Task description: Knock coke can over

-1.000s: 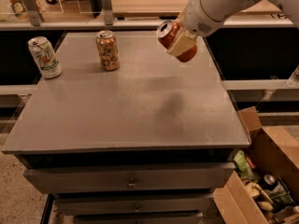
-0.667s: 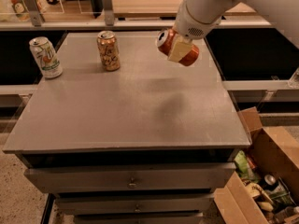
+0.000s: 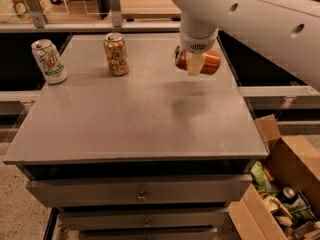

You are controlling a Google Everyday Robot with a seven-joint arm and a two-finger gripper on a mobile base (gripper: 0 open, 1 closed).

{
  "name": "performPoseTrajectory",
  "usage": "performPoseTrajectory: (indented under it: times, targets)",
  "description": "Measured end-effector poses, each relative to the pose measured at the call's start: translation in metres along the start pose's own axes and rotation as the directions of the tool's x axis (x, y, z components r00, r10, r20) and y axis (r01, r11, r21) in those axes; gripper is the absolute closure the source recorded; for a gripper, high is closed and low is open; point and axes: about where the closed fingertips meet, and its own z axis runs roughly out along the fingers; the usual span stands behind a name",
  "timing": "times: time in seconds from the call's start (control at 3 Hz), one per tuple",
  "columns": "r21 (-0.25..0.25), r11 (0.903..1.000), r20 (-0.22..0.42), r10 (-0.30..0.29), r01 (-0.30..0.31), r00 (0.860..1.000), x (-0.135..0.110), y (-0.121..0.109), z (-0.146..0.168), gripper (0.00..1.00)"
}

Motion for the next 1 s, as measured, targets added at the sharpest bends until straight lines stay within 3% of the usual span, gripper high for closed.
performPoseTrajectory:
  times: [0.33, 0.67, 1.0]
  targets:
    - [-0.012, 0.9983, -0.09, -0.059, 0.058, 0.994, 0.011, 0.009, 0.009, 0.7]
    - [-0.045, 0.9937, -0.098, -0.107, 0.103, 0.989, 0.013, 0.018, 0.01, 0.46]
    - [-0.105, 0.9818, -0.051, -0.164, 0.158, 0.985, 0.004, 0.029, 0.011, 0.23]
